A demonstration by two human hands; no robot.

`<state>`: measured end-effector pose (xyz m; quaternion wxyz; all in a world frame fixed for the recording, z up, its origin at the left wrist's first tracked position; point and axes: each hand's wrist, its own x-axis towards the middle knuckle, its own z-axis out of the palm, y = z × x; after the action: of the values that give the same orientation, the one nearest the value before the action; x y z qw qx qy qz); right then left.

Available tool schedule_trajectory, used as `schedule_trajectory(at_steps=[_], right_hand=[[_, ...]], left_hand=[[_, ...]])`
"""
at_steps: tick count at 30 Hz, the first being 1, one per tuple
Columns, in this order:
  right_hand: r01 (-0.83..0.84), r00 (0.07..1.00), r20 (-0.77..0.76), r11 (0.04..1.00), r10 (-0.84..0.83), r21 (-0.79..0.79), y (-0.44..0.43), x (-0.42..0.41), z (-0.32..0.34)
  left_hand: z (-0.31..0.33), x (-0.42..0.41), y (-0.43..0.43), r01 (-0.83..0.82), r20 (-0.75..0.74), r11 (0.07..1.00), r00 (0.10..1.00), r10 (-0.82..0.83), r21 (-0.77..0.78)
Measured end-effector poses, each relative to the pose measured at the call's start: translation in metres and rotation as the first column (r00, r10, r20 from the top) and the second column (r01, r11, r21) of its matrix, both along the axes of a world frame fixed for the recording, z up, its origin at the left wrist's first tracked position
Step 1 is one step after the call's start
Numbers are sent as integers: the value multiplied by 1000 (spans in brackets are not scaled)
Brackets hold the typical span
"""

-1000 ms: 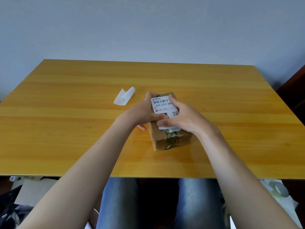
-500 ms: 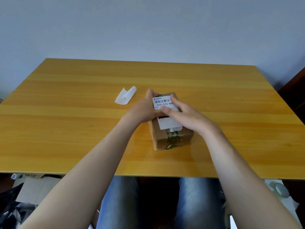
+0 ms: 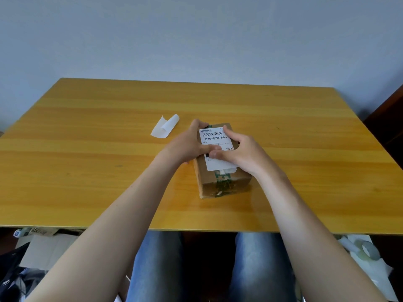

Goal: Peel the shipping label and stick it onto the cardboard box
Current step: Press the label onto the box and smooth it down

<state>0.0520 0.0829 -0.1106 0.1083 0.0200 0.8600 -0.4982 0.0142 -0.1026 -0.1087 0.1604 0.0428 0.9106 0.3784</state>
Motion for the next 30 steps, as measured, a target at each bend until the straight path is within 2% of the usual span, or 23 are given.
schedule_trajectory(at_steps=[6, 11, 16, 18, 20, 22, 25, 28, 30], right_hand=[[-148, 982, 137, 982, 132, 113, -3, 2, 5], [-163, 980, 135, 976, 144, 146, -4, 4, 5], [-158, 980, 145, 980, 140, 119, 0, 4, 5], [-96, 985, 149, 992, 84, 77, 5, 3, 9], [-12, 996, 91, 996, 4, 93, 11, 0, 12], [-10, 1000, 23, 991, 7, 131, 14, -2, 12], [-61, 998, 5, 977, 61, 207, 12, -5, 10], [-10, 1000, 19, 938, 3, 347, 7, -10, 14], [5, 999, 39, 930, -21, 369, 5, -13, 17]], left_hand=[[7, 4, -16, 132, 179, 991, 976, -124, -35], [5, 6, -19, 158, 155, 986, 977, -149, -44], [0, 7, -19, 135, 118, 989, 983, -142, 63], [1, 7, -21, 154, 129, 980, 977, -171, 126], [2, 6, -25, 174, 142, 965, 969, -204, 198], [2, 4, -29, 192, 123, 951, 966, -227, 244], [7, 1, -33, 185, 72, 957, 976, -206, 225], [13, -1, -34, 160, 33, 977, 986, -166, 138], [15, 1, -33, 158, 15, 985, 987, -159, 71]])
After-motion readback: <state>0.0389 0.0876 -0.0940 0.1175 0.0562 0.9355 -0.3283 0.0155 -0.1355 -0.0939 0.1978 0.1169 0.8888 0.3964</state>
